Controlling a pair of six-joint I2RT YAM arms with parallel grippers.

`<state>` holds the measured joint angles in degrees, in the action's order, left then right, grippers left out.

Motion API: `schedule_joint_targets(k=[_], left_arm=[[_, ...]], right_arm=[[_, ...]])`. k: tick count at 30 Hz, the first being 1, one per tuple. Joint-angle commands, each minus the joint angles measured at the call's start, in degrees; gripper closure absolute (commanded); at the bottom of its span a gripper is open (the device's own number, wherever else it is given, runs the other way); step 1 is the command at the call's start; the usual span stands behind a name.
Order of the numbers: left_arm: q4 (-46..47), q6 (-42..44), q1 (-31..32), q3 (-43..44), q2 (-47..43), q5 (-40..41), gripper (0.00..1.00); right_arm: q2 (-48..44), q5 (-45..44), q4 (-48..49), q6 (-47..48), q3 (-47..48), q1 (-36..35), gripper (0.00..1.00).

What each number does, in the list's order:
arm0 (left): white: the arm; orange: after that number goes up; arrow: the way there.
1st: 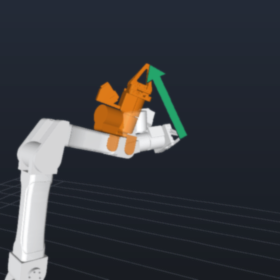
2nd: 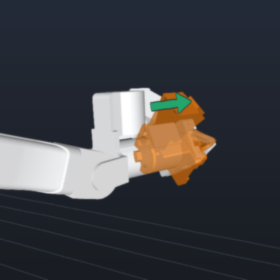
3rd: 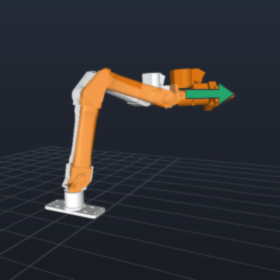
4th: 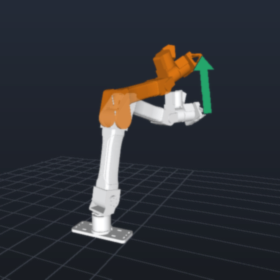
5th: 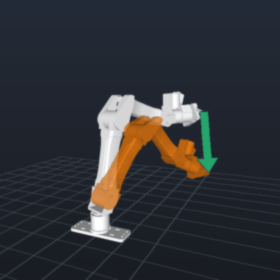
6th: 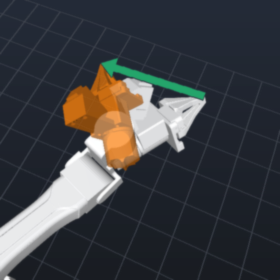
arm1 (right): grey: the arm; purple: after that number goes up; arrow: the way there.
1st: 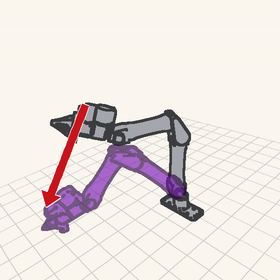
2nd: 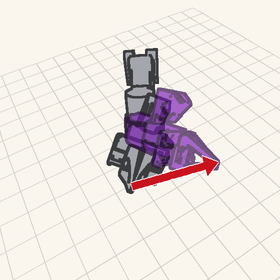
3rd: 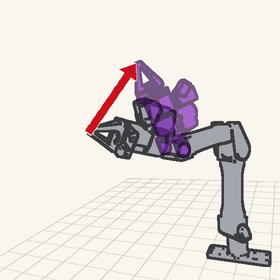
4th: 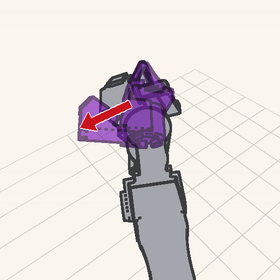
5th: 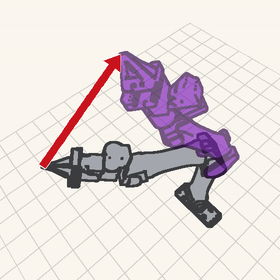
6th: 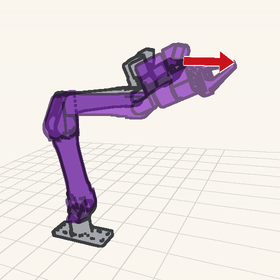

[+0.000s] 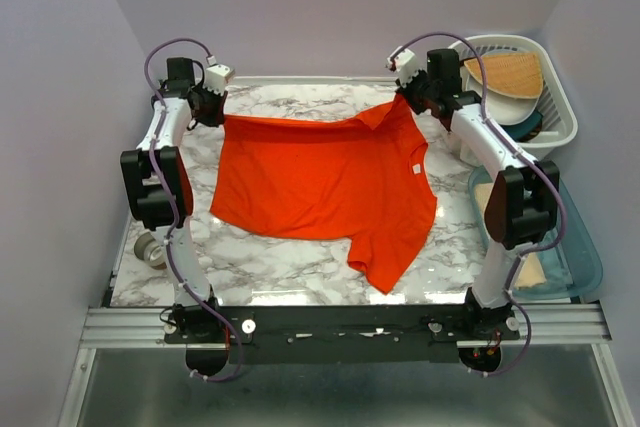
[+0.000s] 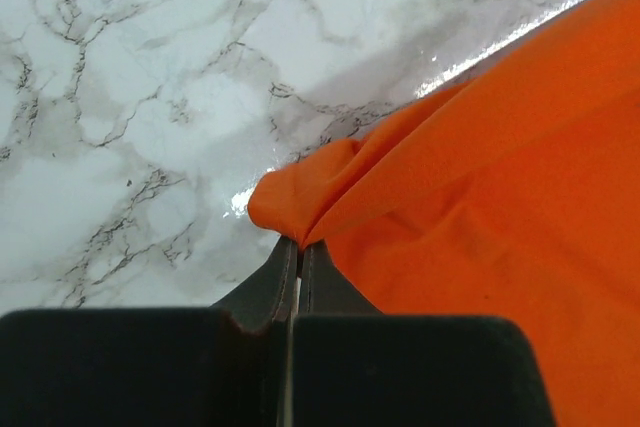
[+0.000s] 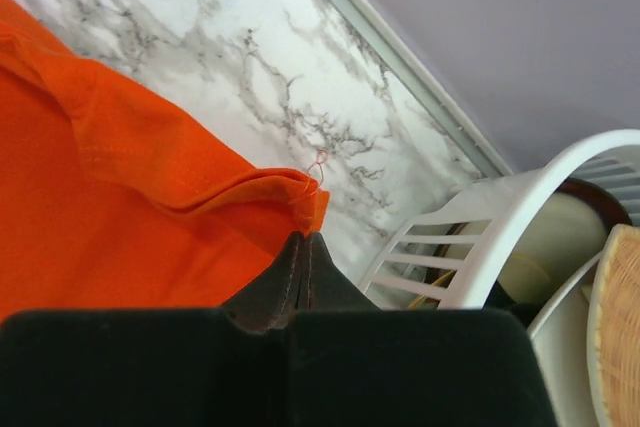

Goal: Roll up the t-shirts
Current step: Fold the T-shirt at the center of the board.

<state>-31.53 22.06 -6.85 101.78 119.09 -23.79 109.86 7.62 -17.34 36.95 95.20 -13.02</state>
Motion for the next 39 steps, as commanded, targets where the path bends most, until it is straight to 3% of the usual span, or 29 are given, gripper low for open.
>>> schedule_joint_targets(k=[1, 24, 39], left_arm=[[-6.96, 10.0, -0.71, 2.28, -2.19, -2.84, 1.0], [-12.86, 23.46, -0.71, -11.42, -7.82, 0.15, 1.0], [-17.25, 26.71, -0.88, -16.78, -9.66, 2.7, 1.0]], right_arm=[[-5.61, 3.89, -6.28, -4.77, -4.75, -0.17, 0.99], [-27.68, 8.47, -12.19, -7.86, -31.03, -2.01, 0.99], [-34.8, 11.37, -15.61, -4.26, -37.8, -2.63, 0.99]])
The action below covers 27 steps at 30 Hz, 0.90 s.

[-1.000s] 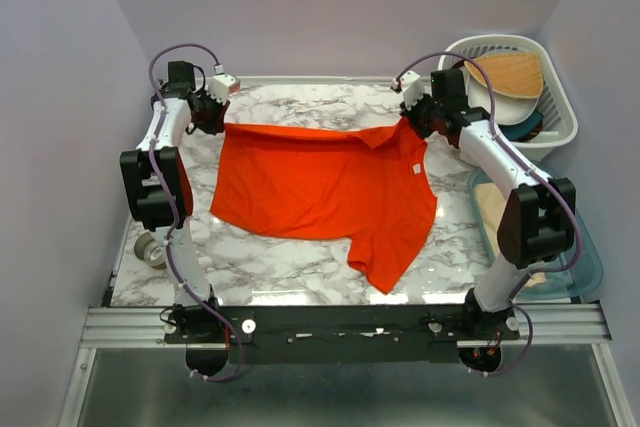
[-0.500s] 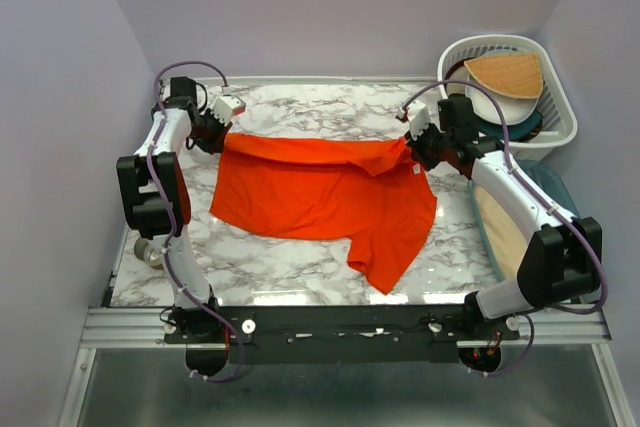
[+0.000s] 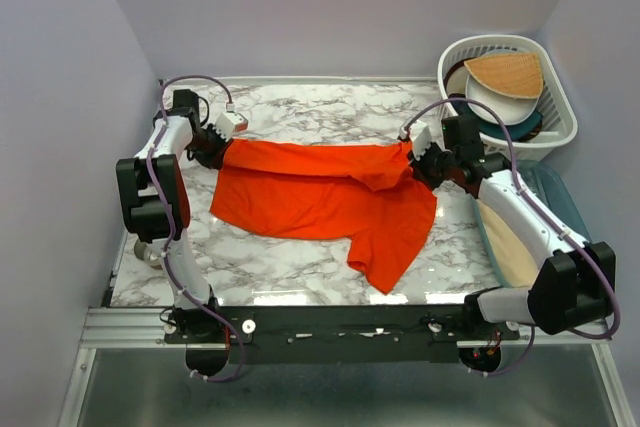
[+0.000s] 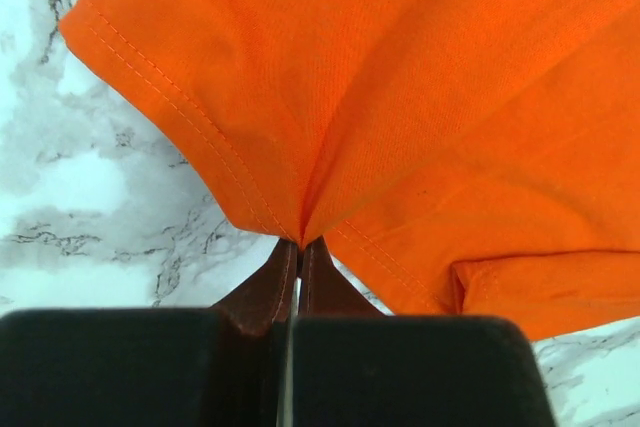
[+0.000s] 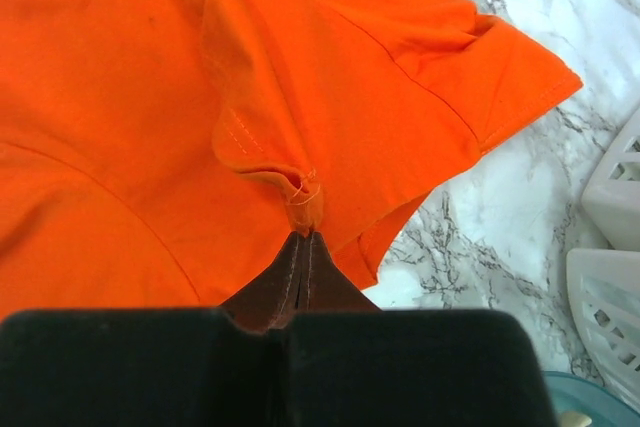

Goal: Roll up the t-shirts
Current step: Fold the T-shirt at the center of the board.

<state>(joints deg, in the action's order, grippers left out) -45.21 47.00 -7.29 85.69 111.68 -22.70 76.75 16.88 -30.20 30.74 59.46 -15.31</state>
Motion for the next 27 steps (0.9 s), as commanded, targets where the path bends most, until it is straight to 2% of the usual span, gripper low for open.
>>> schedule_joint_targets(k=[1, 5, 6, 8, 9, 10, 11, 14, 15, 20, 27], left_arm=[[-3.92, 2.12, -0.53, -1.05, -2.43, 1.78, 1.0], [-8.04, 2.83, -1.06, -0.88, -2.34, 3.18, 0.96], [-9.27, 2.74, -1.5, -0.18, -2.52, 3.45, 0.92], [-11.29, 3.26, -2.46, 1.22, -3.48, 2.84, 0.84], [-11.91, 3.44, -2.47, 3.23, -3.75, 2.57, 0.73], [-12.35, 3.45, -2.47, 4.47, -3.75, 2.22, 0.71], [-12.71, 3.45, -2.47, 5.79, -3.49, 0.65, 0.7], [-13.06, -0.41, -1.77, 12.2, -0.43, -2.95, 0.66], [-12.97, -3.64, -0.72, 15.18, 0.81, -3.4, 0.66], [-8.32, -14.38, 1.84, 18.11, 6.17, -3.49, 0.66], [-0.33, -22.65, 2.98, 15.39, 10.05, 0.19, 0.8]], right_arm=[[-1.87, 2.45, -3.37, 2.65, -2.24, -0.33, 0.99], [-2.74, 3.51, -7.15, 4.94, -2.42, -0.25, 0.99], [-3.18, 3.51, -8.12, 5.29, -2.33, -0.25, 0.99], [-3.54, 4.29, -11.54, 6.35, -0.23, -0.25, 0.75], [-3.71, 4.3, -12.16, 5.91, 0.73, -0.25, 0.65], [-3.45, 4.21, -11.73, 4.43, 2.22, -0.16, 0.55], [-2.93, 4.04, -10.77, 3.54, 3.02, 0.02, 0.53], [1.98, 5.17, -8.04, 1.52, 7.74, 1.16, 0.51], [6.26, 5.09, -7.78, 1.43, 9.34, 1.25, 0.51], [18.5, 0.97, -4.53, 3.71, 18.22, 1.6, 0.56], [33.54, -6.68, -5.49, 8.19, 29.3, 2.74, 0.64]])
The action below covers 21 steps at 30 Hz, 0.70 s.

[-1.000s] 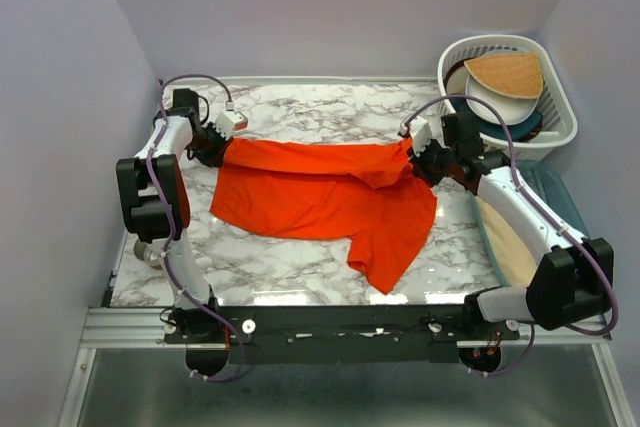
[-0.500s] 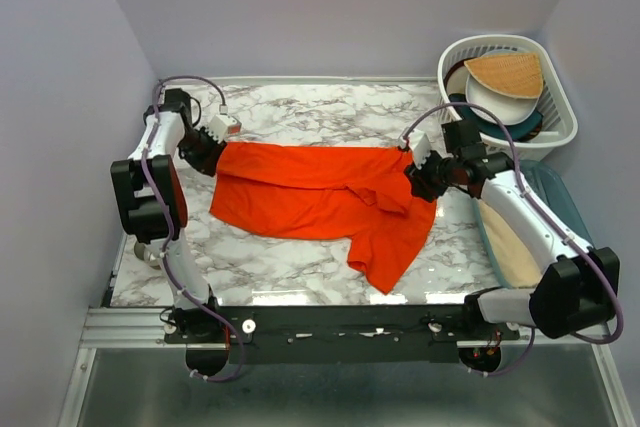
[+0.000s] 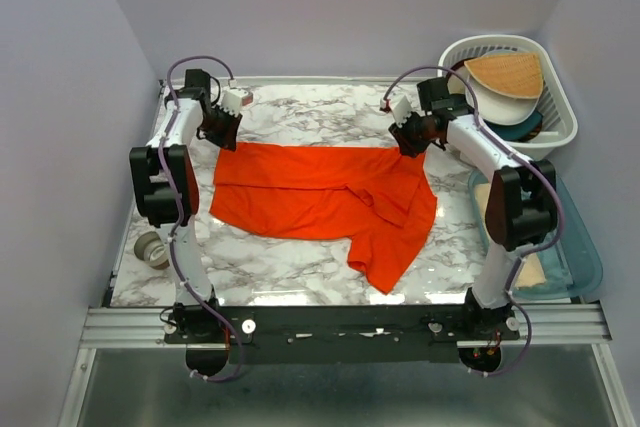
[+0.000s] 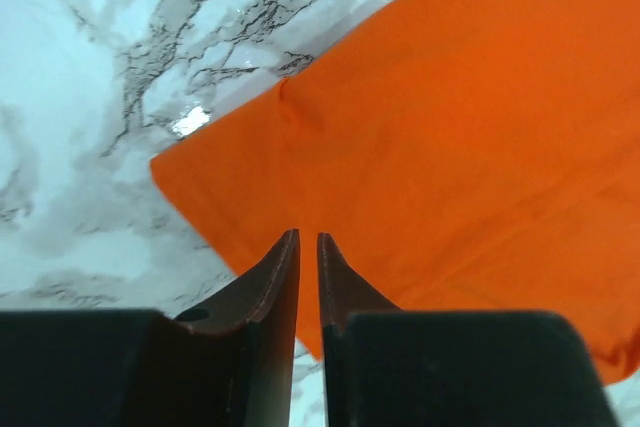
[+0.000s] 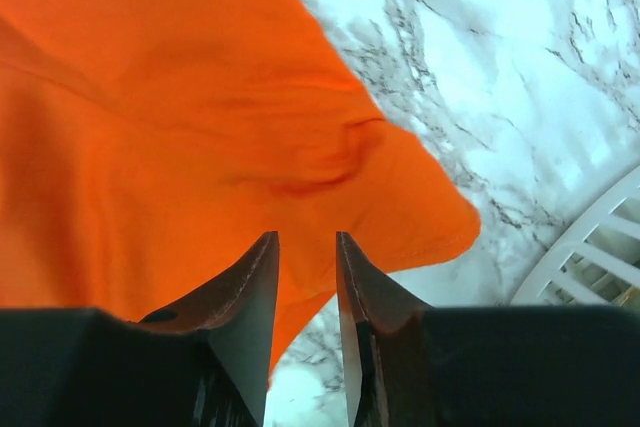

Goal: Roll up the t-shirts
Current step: Fold the T-shirt at the center of the board.

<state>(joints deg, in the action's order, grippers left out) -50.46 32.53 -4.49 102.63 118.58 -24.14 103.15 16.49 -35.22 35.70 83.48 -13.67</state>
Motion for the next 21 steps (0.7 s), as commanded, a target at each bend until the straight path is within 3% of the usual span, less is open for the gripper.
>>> schedule_joint_targets(k=[1, 6, 21], left_arm=[[5.54, -9.06, 0.18, -1.38, 3.67, 2.25, 0.82], [7.47, -14.86, 0.27, 1.61, 7.45, 6.82, 0.87], [9.85, -17.15, 1.06, 2.14, 11.76, 14.03, 0.87]], right_arm=[[8.28, -6.9, -1.07, 3.49, 7.2, 1.63, 0.66], [14.96, -9.37, -3.36, 4.2, 13.19, 3.47, 0.69], [23.94, -9.99, -9.34, 12.46, 22.6, 4.36, 0.73]])
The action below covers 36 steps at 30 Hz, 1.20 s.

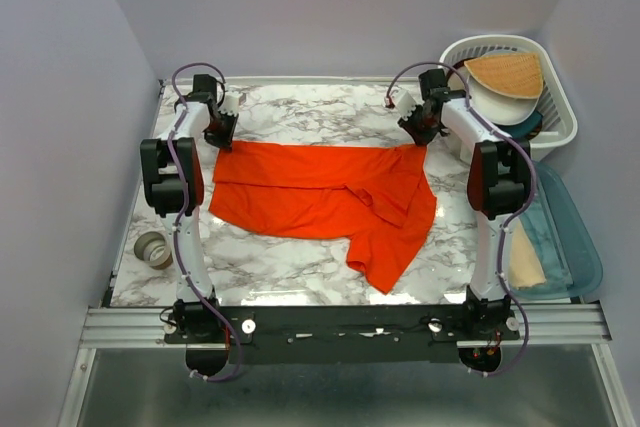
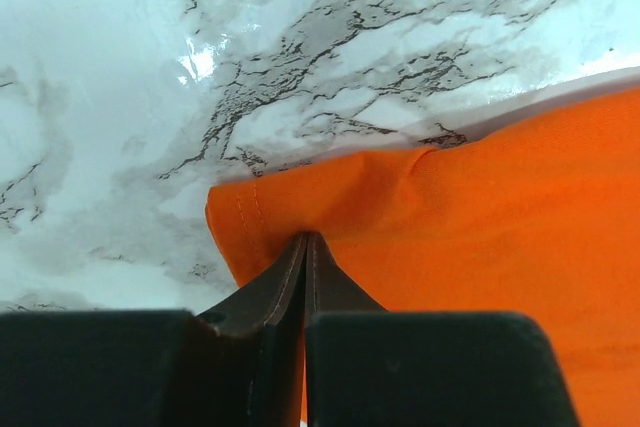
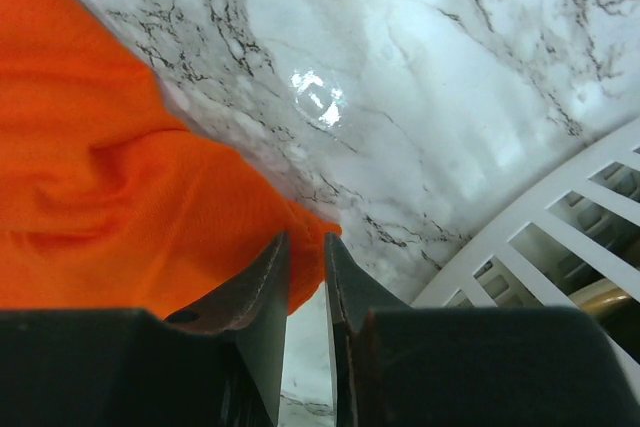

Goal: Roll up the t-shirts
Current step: Fold the T-shirt at the center of the board.

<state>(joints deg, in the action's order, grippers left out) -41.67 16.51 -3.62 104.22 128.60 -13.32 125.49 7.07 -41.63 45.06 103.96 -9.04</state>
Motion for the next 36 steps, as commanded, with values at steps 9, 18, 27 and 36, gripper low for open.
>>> schedule_joint_targets(k=[9, 18, 27, 36], left_arm=[[0.19, -2.01, 0.19, -0.08, -1.15, 1.56, 0.87], [0.63, -3.42, 0.8, 3.69, -1.07, -4.43, 0.9], [0.62, -4.3, 1.42, 5.2, 3.42, 2.5, 0.97], [1.76, -2.98, 0.1, 4.93, 3.77, 9.63, 1.0]], right_arm=[[-4.71, 2.85, -1.09, 1.87, 0.2, -0.28, 0.73], [-4.91, 4.89, -5.57, 8.73, -4.38, -1.07, 0.74], [4.13, -4.51, -4.78, 13.39, 1.23, -1.77, 0.77], [12.05, -10.41, -6.01, 16.9, 11.86, -1.6, 0.81]])
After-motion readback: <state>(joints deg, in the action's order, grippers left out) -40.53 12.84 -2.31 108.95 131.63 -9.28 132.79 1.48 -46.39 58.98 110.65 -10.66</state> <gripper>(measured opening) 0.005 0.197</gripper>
